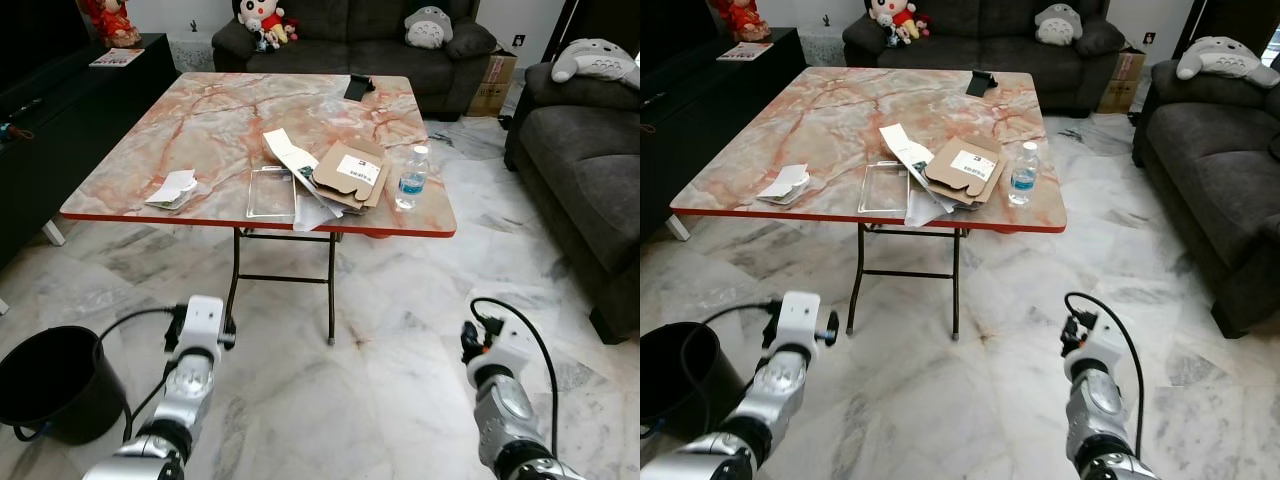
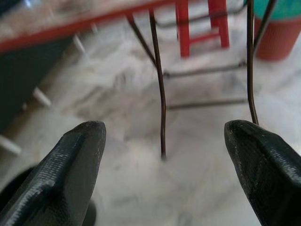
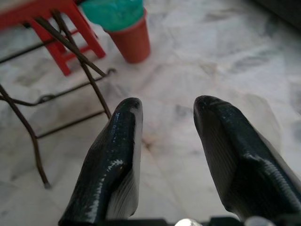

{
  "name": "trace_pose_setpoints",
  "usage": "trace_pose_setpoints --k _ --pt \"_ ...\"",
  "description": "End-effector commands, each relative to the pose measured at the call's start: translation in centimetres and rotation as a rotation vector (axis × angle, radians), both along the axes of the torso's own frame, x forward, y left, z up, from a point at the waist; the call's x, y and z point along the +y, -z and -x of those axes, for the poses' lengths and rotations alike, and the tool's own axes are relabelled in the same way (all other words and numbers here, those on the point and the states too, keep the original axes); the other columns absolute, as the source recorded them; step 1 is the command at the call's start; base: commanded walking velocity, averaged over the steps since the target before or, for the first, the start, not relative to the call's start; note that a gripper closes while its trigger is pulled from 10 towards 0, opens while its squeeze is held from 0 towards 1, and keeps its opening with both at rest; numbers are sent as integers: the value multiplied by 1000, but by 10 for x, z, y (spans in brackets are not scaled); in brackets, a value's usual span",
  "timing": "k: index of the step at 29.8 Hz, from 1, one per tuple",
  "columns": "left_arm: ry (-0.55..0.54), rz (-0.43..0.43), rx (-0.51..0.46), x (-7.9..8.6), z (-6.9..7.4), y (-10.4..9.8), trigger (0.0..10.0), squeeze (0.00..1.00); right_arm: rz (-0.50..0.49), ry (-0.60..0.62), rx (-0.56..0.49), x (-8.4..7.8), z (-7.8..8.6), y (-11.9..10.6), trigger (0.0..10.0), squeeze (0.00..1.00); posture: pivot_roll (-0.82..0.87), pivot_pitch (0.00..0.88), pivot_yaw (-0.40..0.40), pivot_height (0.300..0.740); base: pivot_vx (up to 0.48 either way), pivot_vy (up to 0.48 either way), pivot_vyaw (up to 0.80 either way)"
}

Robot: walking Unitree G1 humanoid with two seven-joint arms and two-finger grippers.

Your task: Picking trash to rubbish bin

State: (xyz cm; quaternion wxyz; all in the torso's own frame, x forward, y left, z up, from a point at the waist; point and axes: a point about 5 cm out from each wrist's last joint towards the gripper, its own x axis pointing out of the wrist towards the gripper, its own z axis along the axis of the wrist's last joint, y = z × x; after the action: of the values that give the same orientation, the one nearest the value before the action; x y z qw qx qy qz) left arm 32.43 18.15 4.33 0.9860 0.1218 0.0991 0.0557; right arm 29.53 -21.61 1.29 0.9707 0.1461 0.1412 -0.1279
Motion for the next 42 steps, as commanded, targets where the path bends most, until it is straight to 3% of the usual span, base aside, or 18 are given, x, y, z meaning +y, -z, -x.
trace_pose_setpoints --k 1,6,12,13,15,21,26,35,42 --pt "70 -80 -70 -4 -8 -14 10000 0 -5 -8 -72 6 -10 -12 10000 0 192 0 24 740 0 0 0" --pt "147 -111 -151 -17 -16 -30 10000 0 -23 -47 -147 23 -20 -24 10000 0 205 0 44 740 0 0 0" --pt "155 -104 -172 -16 -15 -33 10000 0 -35 -55 -175 33 -21 -26 10000 0 208 0 51 740 0 0 0" --pt "172 -95 -186 -21 -16 -35 10000 0 -30 -90 -195 45 -25 -29 10000 0 206 0 68 740 0 0 0" --pt "183 -93 -203 -24 -17 -38 10000 0 -28 -111 -211 52 -26 -32 10000 0 203 0 72 740 0 0 0" --pt "206 -99 -243 -28 -17 -43 10000 0 -9 -121 -264 60 -27 -38 10000 0 187 0 73 740 0 0 0" --pt "238 -88 -258 -36 -20 -48 10000 0 36 -114 -312 57 -30 -49 10000 0 168 0 59 740 0 0 0" --pt "310 -25 -292 -72 -26 -58 10000 0 115 -118 -383 34 -42 -73 10000 0 125 0 -9 740 0 0 0" --pt "313 -23 -322 -76 -30 -67 10000 0 133 -125 -385 28 -48 -81 10000 0 139 0 -28 740 0 0 0"
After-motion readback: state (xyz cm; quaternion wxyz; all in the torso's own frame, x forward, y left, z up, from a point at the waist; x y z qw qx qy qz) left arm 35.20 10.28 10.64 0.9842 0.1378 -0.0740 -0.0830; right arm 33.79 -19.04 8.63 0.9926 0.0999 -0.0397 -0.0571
